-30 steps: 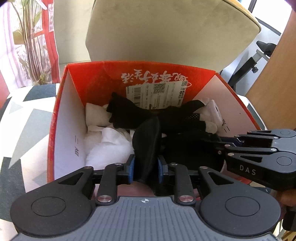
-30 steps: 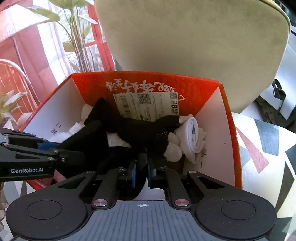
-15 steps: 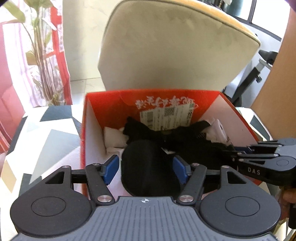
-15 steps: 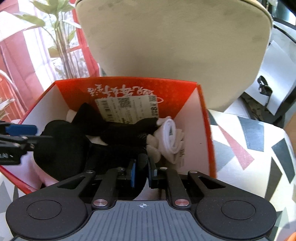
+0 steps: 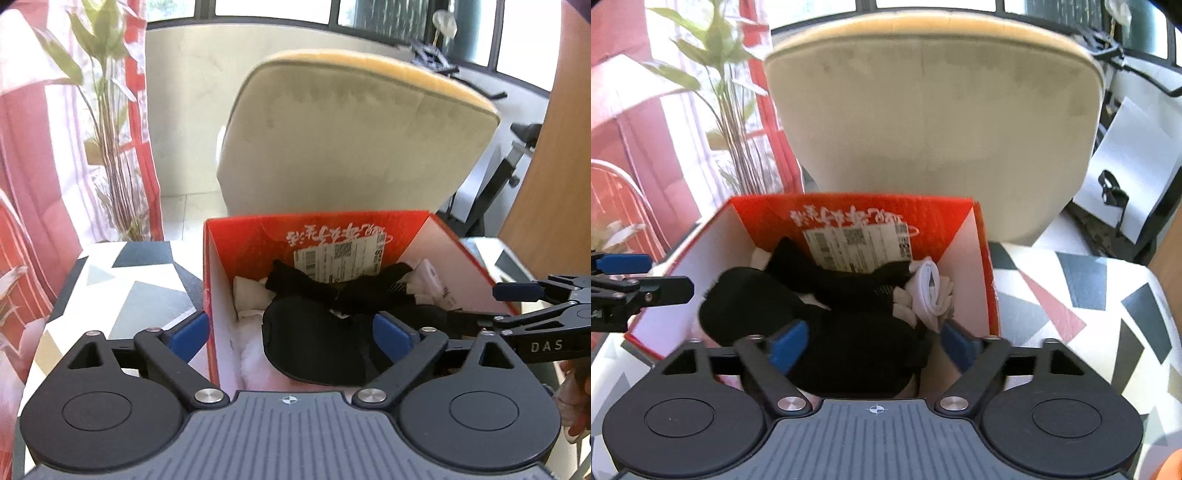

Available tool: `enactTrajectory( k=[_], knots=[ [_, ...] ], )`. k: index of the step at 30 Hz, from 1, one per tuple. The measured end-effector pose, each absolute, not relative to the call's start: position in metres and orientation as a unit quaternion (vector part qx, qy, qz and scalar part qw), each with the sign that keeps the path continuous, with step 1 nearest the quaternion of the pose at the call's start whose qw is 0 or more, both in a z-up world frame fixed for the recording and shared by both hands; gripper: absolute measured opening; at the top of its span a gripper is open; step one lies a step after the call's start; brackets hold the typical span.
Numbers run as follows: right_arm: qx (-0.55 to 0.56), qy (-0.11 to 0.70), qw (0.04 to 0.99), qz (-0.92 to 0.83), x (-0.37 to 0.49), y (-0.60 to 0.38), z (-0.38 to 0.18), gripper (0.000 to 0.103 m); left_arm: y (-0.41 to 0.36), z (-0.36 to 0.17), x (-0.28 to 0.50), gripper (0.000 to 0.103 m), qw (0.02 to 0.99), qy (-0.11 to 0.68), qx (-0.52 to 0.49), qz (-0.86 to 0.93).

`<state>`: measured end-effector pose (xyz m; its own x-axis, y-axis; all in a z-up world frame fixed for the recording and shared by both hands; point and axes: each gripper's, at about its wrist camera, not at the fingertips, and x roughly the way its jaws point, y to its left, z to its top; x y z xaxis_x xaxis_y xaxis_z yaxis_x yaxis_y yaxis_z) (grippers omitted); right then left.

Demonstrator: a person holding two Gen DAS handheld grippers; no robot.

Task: Organize soft objects
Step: 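Lower the eye mask into the box and open the right gripper, then move the right tool back down to the pile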

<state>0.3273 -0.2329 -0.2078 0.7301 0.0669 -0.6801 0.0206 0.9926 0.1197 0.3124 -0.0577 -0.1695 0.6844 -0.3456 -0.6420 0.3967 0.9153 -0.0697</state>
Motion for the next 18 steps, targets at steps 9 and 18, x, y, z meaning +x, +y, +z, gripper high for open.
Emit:
enactTrajectory(
  k=[9, 18],
  knots=[
    [0.068, 0.312, 0.947, -0.003, 0.285, -0.227, -0.186, 0.103, -0.041, -0.156, 0.279, 0.103, 0.926, 0.328, 0.013, -0.186],
    [0.086, 0.293, 0.952, -0.009, 0.243, -0.223, -0.184, 0.103, -0.024, -0.149, 0.235, 0.103, 0.934, 0.313, 0.010, -0.170]
  ],
)
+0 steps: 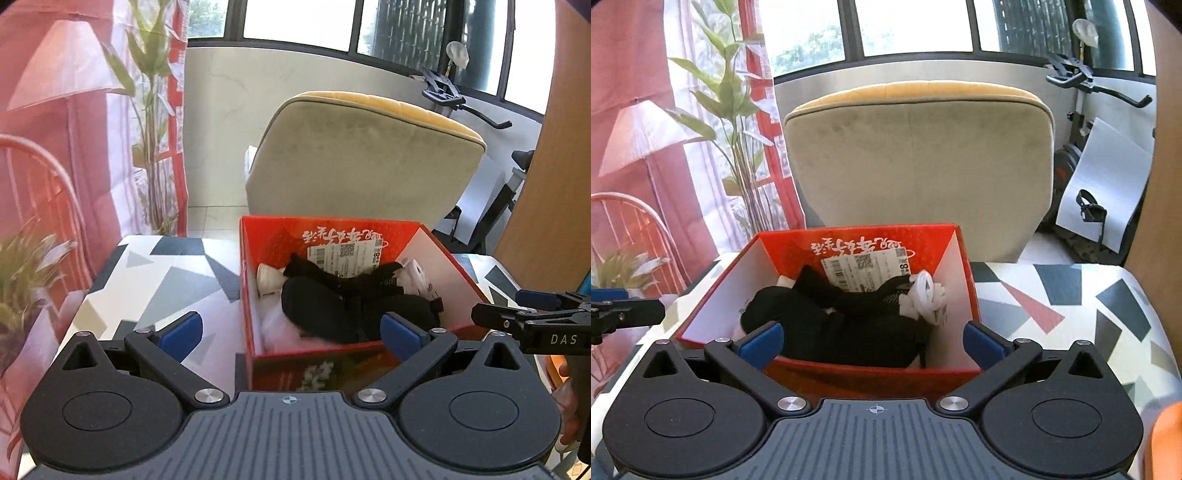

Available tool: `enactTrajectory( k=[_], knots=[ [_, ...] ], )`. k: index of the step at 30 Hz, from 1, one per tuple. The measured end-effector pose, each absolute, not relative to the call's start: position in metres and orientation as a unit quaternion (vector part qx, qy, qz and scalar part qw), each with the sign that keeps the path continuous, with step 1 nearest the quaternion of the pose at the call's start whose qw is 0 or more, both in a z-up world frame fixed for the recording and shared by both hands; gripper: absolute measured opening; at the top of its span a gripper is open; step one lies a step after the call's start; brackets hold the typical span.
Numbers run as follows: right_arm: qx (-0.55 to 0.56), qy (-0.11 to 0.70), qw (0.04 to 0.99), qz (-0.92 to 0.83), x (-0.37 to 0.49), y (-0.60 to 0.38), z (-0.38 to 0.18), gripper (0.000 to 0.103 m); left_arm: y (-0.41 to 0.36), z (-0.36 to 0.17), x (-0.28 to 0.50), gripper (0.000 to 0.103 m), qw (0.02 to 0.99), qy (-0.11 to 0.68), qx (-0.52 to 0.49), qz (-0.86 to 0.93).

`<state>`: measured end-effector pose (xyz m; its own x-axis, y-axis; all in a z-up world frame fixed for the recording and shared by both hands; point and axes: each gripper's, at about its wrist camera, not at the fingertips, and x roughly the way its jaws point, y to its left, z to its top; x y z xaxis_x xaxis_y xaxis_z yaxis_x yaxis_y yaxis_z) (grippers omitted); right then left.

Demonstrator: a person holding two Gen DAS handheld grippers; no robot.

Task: Organize soft objects
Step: 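Move the right tool back down to the pile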

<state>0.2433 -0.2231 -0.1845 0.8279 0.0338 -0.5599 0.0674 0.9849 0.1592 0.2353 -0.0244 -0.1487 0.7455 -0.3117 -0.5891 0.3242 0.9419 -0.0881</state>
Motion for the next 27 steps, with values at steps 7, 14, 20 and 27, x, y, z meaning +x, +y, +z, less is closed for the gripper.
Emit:
enactTrajectory(
  k=[7, 14, 20, 27],
  knots=[
    [0.089, 0.265, 0.960, -0.016, 0.202, -0.213, -0.186, 0.103, -0.011, -0.153, 0.197, 0.103, 0.938, 0.306, 0.013, -0.161],
    [0.082, 0.246, 0.965, -0.019, 0.160, -0.206, -0.195, 0.103, 0.000, -0.175, 0.174, 0.103, 0.930, 0.321, 0.002, -0.180],
    [0.078, 0.223, 0.971, -0.020, 0.123, -0.208, -0.214, 0.103, 0.006, -0.207, 0.167, 0.103, 0.918, 0.349, 0.005, -0.190],
    [0.076, 0.274, 0.958, -0.031, 0.105, -0.204, -0.263, 0.103, 0.010, -0.251, 0.168, 0.103, 0.898, 0.399, -0.005, -0.188]
  ],
)
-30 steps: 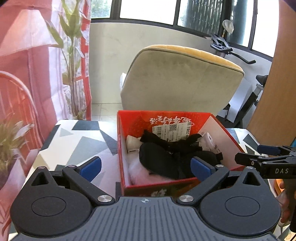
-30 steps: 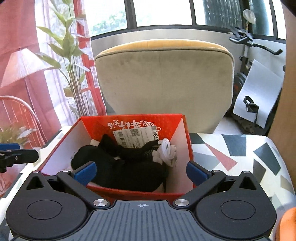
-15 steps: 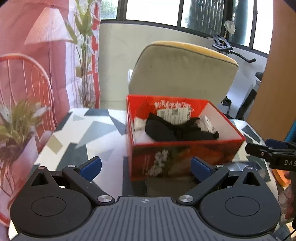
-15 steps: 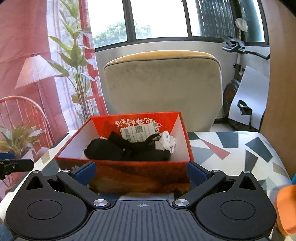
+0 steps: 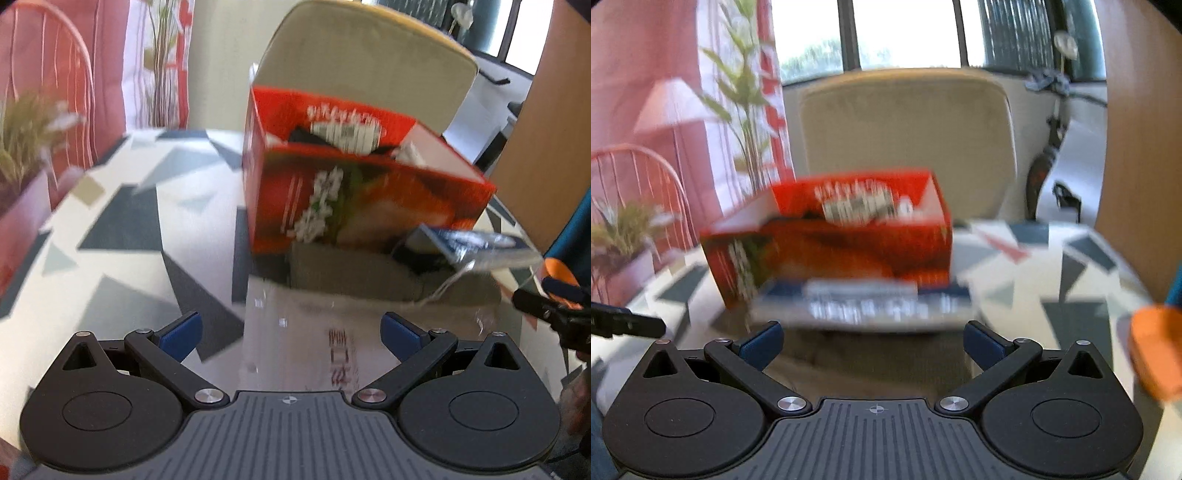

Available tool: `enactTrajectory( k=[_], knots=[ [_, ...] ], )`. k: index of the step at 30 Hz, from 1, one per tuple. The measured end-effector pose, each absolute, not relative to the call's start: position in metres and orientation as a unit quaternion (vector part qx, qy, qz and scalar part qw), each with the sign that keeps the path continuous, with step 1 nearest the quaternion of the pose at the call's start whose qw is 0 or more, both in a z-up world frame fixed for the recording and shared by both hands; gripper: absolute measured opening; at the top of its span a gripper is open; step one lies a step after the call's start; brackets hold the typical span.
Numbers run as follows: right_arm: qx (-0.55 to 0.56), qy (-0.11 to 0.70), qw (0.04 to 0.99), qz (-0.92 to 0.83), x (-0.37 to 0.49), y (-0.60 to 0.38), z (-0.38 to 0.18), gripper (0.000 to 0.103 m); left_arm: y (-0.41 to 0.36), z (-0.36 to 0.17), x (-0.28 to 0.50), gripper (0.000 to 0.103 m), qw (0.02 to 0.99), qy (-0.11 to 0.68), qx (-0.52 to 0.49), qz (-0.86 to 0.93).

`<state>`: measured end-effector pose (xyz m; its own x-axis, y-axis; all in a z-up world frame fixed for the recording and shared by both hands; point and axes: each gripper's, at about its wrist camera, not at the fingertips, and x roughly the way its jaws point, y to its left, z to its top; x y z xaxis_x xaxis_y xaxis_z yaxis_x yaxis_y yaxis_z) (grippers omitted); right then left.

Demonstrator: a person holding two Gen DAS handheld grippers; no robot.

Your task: Organize soft objects

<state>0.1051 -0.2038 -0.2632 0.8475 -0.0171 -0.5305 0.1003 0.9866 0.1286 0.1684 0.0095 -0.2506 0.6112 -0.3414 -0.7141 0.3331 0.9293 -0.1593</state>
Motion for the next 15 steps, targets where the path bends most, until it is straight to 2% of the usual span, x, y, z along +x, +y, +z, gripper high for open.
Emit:
enactTrajectory(
  k=[9, 15],
  knots=[
    [0.090, 0.367, 0.926, -0.028, 0.121, -0.196, -0.318, 0.103, 0.004, -0.294, 0.182, 0.103, 0.873, 0.449, 0.007, -0.192],
    [0.116, 0.391, 0.913, -0.022, 0.127, -0.199, -0.334, 0.103, 0.006, -0.309, 0.194, 0.103, 0.867, 0.461, -0.005, -0.188]
  ],
)
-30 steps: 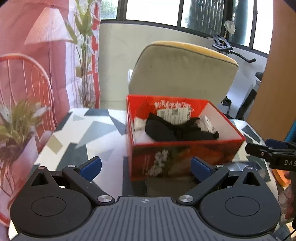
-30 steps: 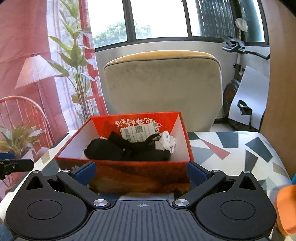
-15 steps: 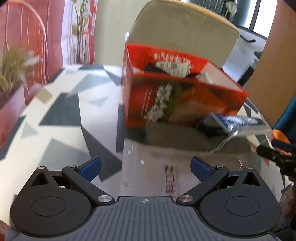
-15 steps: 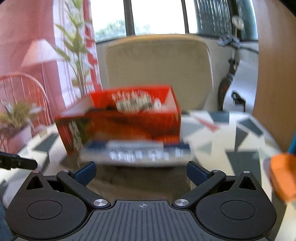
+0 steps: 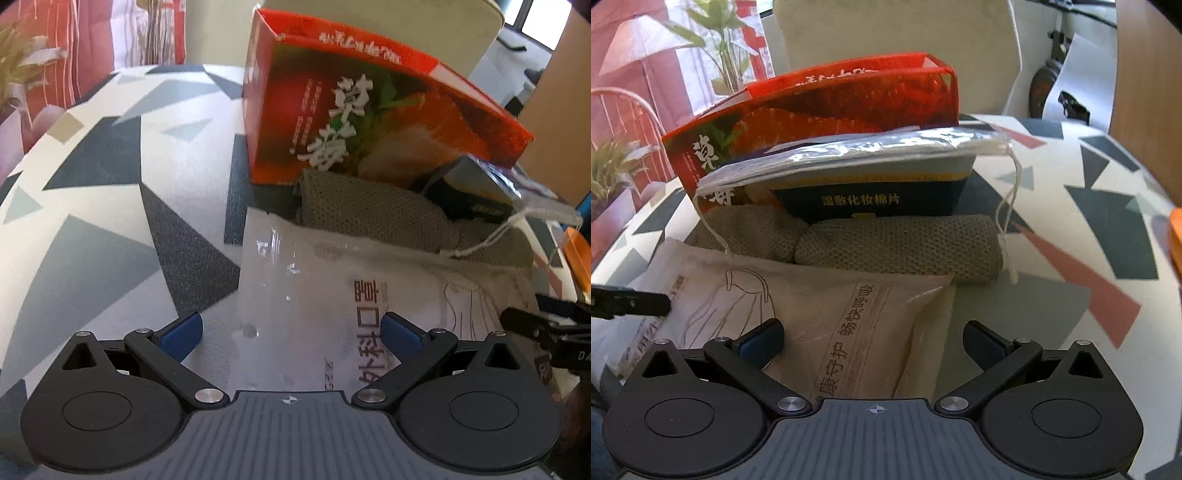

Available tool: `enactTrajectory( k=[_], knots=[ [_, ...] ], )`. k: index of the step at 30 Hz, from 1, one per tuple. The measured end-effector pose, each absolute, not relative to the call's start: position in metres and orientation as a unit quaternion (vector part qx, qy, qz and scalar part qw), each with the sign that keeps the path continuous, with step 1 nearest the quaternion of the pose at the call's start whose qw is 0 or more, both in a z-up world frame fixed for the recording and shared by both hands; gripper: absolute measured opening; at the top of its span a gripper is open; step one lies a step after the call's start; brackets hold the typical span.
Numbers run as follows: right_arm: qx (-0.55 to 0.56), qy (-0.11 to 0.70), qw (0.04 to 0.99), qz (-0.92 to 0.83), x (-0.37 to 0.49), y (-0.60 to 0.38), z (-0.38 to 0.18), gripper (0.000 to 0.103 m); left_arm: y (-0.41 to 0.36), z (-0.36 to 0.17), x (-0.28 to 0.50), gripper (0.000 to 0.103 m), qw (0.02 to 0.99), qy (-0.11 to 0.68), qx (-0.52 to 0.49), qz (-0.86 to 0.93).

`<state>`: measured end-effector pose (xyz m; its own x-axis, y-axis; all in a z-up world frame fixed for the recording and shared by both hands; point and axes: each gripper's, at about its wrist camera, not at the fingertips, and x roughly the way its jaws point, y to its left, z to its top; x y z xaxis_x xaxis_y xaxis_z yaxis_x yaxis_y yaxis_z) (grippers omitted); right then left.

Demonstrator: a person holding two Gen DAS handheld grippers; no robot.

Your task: Organize soft objects

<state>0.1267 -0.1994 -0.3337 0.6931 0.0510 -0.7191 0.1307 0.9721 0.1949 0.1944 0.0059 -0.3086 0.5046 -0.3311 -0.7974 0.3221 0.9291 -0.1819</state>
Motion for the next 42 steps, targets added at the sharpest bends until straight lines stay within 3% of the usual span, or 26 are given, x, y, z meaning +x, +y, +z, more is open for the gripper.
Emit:
enactTrajectory(
  k=[38, 42],
  knots=[
    [0.140, 0.445, 0.884, -0.039, 0.152, -0.200, -0.334, 0.103, -0.014, -0.310, 0.212, 0.103, 0.852, 0.470, 0.039, -0.227],
    [0.135, 0.453, 0.881, 0.002, 0.155, -0.198, -0.332, 0.103, -0.018, -0.307, 0.213, 0.092, 0.841, 0.473, 0.044, -0.260]
  ],
)
